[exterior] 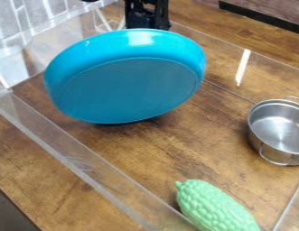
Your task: Remove the white object from inside the blue tray and put it on the table
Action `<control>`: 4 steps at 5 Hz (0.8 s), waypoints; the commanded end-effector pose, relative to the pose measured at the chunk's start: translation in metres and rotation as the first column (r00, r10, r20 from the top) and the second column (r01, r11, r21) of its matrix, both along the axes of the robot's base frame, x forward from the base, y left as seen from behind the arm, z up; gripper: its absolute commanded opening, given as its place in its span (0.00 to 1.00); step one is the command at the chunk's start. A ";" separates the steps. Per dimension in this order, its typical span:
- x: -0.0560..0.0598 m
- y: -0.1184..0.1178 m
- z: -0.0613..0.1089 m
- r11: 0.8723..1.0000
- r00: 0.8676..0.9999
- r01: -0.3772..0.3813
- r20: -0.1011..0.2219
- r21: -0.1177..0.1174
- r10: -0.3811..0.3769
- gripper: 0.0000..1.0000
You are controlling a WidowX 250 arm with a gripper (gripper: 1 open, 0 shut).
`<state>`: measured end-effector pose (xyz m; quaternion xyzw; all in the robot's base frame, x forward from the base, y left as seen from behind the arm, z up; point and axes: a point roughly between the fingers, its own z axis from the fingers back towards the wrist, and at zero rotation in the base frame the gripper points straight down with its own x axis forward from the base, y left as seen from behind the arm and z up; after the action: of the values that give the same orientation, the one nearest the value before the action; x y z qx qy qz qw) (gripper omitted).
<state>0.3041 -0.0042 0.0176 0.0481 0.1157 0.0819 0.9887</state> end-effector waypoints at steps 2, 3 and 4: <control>0.006 -0.004 0.006 1.000 1.000 0.007 0.001 -0.010 -0.007 1.00; 0.005 -0.001 0.004 1.000 1.000 0.013 -0.004 -0.024 -0.013 1.00; 0.008 0.004 0.003 0.999 1.000 0.013 -0.009 -0.030 -0.014 1.00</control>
<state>0.3097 -0.0020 0.0187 0.0341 0.1277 0.0730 0.9885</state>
